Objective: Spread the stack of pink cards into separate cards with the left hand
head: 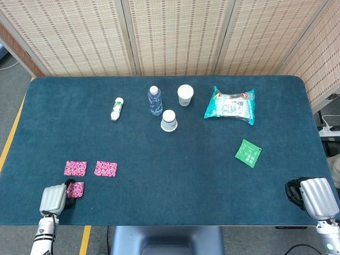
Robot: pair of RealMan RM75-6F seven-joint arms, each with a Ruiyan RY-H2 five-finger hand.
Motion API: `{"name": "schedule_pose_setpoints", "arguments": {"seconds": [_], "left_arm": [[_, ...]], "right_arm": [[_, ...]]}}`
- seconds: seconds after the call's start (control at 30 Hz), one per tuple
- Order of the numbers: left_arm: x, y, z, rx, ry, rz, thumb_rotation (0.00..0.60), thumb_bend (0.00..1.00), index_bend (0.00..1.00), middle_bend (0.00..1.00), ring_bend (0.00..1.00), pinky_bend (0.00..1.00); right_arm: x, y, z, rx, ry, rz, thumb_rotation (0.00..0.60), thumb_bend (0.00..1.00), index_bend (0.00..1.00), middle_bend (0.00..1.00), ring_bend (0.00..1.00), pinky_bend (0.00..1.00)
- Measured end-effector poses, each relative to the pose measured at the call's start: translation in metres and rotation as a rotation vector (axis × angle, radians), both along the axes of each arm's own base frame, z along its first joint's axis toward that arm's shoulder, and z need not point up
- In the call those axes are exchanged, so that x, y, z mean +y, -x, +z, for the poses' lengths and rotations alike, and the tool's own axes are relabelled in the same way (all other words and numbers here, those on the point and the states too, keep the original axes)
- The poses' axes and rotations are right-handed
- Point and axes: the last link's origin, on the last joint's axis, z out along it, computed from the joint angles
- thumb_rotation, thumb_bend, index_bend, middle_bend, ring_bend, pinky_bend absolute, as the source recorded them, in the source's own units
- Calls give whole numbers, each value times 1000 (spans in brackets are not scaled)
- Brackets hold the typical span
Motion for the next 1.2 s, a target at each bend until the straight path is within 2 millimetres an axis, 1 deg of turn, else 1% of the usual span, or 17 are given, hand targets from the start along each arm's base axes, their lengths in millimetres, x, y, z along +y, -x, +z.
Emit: {"name": "schedule_pose_setpoints", "arguments": {"seconds": [0.3, 0.63, 0.67, 0.73, 0.8, 0.87, 0.93, 0.97, 1.03, 1.1, 1.13, 1.17, 1.2], "left_arm": [[-1, -2, -1, 5, 23, 6, 600, 357, 209, 1000, 1000, 1000], [-2, -5, -1, -3, 35, 11, 600, 319, 179, 1000, 1000, 1000], [-3, -6, -1, -5, 35, 10, 600, 313, 181, 1000, 1000, 1000], [-4, -11, 4, -20, 28, -5, 600, 308, 220, 1000, 1000, 1000], [-5, -21, 12, -33, 10, -52, 600, 307, 299, 1000, 1000, 1000], [-5, -30, 23, -36, -18, -113, 600, 307, 344, 990, 1000, 1000], [-4, -40, 38, -37, -65, -198, 600, 307, 364, 912, 959, 984], [-3, -44, 46, -40, -90, -236, 600, 307, 368, 832, 900, 944], [-2, -49, 62, -55, -152, -310, 600, 308, 344, 664, 721, 757], [-1, -46, 77, -73, -192, -346, 600, 308, 301, 512, 546, 559], [-1, -44, 82, -77, -200, -353, 600, 308, 277, 436, 464, 489], [-2, -41, 86, -77, -205, -360, 600, 309, 261, 382, 409, 459], [-2, -38, 92, -70, -210, -373, 600, 311, 250, 354, 380, 448]], "right_arm": [[0, 0, 1, -5, -2, 1, 600, 545, 1000, 916, 854, 968], [0, 0, 1, -6, -5, 2, 600, 545, 1000, 916, 854, 968], [0, 0, 1, -7, -5, 2, 600, 545, 1000, 916, 854, 968], [0, 0, 1, -8, -5, 3, 600, 545, 1000, 917, 854, 968], [0, 0, 1, -9, -6, 4, 600, 545, 1000, 917, 854, 968], [0, 0, 1, -9, -5, 4, 600, 545, 1000, 916, 854, 968], [-1, 0, 1, -9, -3, 3, 600, 545, 1000, 916, 854, 968], [-1, 0, 1, -9, -2, 2, 600, 545, 1000, 916, 854, 968], [-1, 0, 1, -6, -3, 0, 600, 545, 1000, 916, 854, 968], [-2, 0, 0, -3, -3, -1, 600, 544, 1000, 916, 854, 968], [-2, 0, 0, -2, -2, -2, 600, 545, 1000, 916, 854, 968], [-2, 0, -1, 0, -1, -3, 600, 545, 1000, 917, 854, 968], [-2, 0, -1, 3, 1, -4, 600, 545, 1000, 916, 854, 968]]}}
